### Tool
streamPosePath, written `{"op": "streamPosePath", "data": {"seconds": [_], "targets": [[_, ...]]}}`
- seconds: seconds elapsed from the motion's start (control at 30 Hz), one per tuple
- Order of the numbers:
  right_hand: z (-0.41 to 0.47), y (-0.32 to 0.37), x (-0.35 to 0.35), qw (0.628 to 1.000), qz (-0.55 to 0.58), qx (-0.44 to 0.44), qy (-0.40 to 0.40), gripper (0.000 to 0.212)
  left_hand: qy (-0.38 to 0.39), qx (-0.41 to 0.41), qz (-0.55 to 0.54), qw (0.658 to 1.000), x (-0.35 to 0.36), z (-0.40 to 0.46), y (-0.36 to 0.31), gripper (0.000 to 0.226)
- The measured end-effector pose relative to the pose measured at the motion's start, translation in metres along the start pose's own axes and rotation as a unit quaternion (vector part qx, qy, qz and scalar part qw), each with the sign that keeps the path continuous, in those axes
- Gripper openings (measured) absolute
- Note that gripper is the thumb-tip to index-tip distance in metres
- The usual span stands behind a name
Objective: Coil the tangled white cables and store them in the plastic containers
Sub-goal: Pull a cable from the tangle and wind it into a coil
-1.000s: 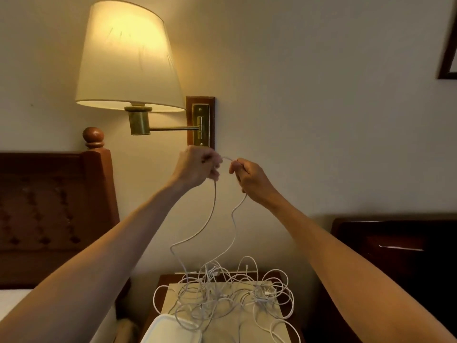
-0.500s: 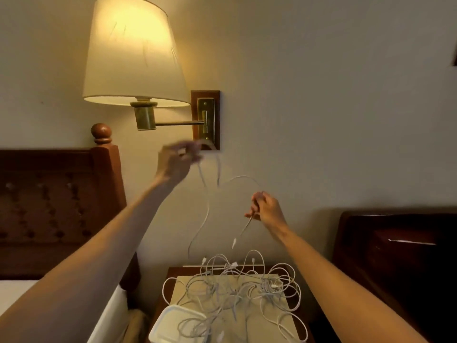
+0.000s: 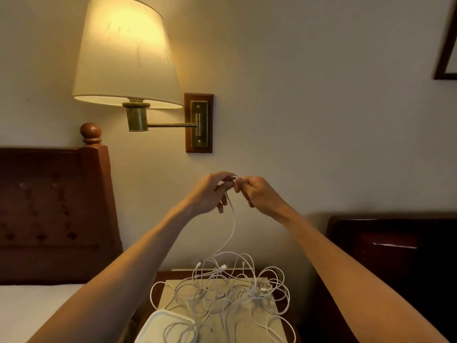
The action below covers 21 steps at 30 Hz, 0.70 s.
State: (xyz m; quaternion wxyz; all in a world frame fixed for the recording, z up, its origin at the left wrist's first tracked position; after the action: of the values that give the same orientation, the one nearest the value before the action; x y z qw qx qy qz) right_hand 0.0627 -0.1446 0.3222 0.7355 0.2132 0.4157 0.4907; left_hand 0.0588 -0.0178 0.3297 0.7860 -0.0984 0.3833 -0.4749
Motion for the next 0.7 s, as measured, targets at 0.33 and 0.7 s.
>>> {"op": "streamPosePath", "data": {"seconds": [0.33, 0.7], "targets": [[-0.06, -0.039, -0.008, 0.923, 0.308, 0.2, 0.114, 0.034, -0.175, 0.054, 0.09, 0.979, -0.045, 0.007, -0.003, 0.017], [-0.068, -0.032, -0.032, 0.878, 0.393, 0.265, 0.066, 0.038, -0.078, -0.078, 0.068, 0.991, -0.026, -0.04, 0.067, 0.026]]}}
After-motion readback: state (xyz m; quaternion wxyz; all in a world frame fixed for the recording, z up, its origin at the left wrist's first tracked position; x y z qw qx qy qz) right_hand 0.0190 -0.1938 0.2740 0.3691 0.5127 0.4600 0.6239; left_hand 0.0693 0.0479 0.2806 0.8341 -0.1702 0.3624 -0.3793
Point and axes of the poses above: each hand's wrist, its own z-axis towards the middle knuckle, its own x-axis out of the palm, y = z × x, the point moved 7 cm from there along z, towards the middle knuckle, and after that the axes turned 14 degrees about -y, right-handed, at the moved point
